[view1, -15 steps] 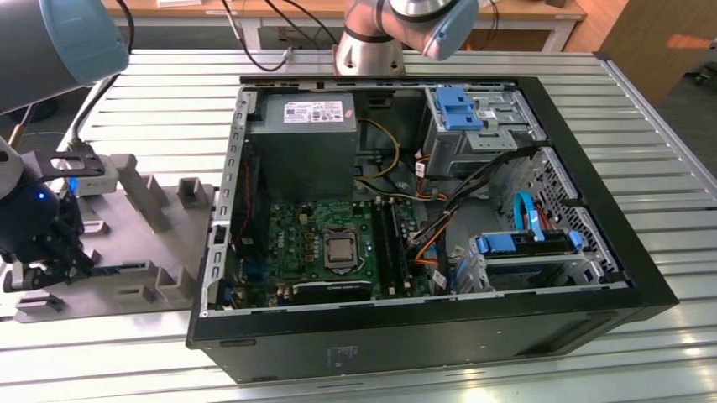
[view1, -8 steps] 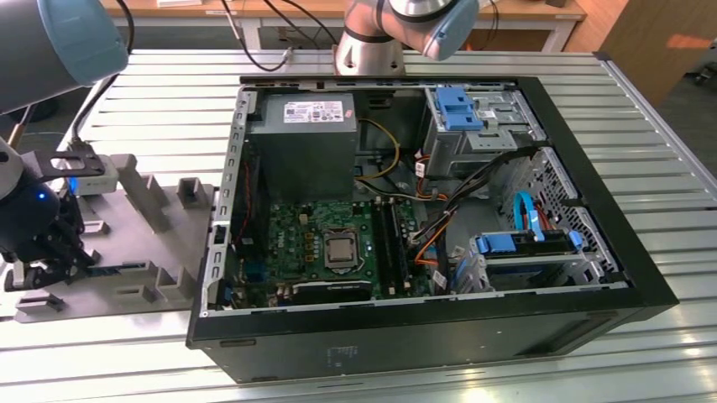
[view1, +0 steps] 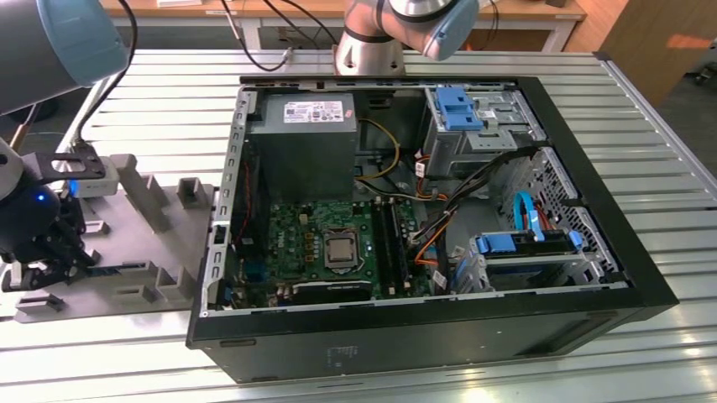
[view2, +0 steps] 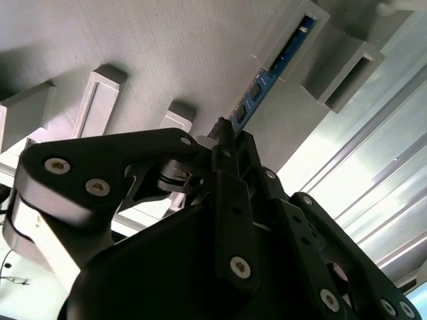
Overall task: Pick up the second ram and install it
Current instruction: 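Pick up the second ram and move it above second insertion slot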
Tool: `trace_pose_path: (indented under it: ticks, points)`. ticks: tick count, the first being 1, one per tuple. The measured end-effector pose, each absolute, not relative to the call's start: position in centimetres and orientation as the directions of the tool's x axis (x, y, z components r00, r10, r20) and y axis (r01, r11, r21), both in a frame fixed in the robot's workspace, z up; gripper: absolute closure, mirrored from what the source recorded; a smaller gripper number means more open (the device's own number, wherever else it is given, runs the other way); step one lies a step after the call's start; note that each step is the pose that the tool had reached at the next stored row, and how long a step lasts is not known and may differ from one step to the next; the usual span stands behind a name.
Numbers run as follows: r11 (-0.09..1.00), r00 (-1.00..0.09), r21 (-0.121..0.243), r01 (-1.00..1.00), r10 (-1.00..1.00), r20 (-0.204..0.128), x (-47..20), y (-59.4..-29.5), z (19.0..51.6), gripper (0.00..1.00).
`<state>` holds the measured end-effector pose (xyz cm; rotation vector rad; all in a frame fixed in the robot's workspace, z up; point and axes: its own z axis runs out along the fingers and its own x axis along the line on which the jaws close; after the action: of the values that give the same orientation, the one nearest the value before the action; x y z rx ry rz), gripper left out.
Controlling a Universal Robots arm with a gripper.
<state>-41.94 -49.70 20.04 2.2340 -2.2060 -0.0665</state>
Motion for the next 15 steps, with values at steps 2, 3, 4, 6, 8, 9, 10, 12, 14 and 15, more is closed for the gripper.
trace_pose_path:
  ticks: [2, 3, 4, 6, 8, 9, 10, 12, 14, 15]
  points:
    - [-0.013, 0.012, 0.031, -0.999, -0.999, -0.029, -41.94, -49.7, 20.04, 0.79]
    - [-0.013, 0.012, 0.031, -0.999, -1.0, -0.029, -41.94, -49.7, 20.03, 0.79]
    - [-0.013, 0.012, 0.031, -0.999, -1.0, -0.028, -41.94, -49.71, 20.03, 0.79]
    - [-0.013, 0.012, 0.031, -0.999, -1.0, -0.027, -41.93, -49.71, 20.03, 0.79]
    - [-0.013, 0.012, 0.031, -0.999, -1.0, -0.026, -41.94, -49.71, 20.03, 0.79]
    - [-0.013, 0.012, 0.031, -0.999, -1.0, -0.026, -41.94, -49.71, 20.03, 0.79]
    - [-0.013, 0.012, 0.031, -0.999, -1.0, -0.026, -41.94, -49.71, 20.04, 0.79]
    - [-0.013, 0.012, 0.031, -0.999, -1.0, -0.026, -41.94, -49.71, 20.04, 0.79]
    - [-0.013, 0.012, 0.031, -0.999, -1.0, -0.026, -41.94, -49.71, 20.03, 0.79]
    - [-0.013, 0.012, 0.031, -0.999, -1.0, -0.026, -41.94, -49.71, 20.03, 0.79]
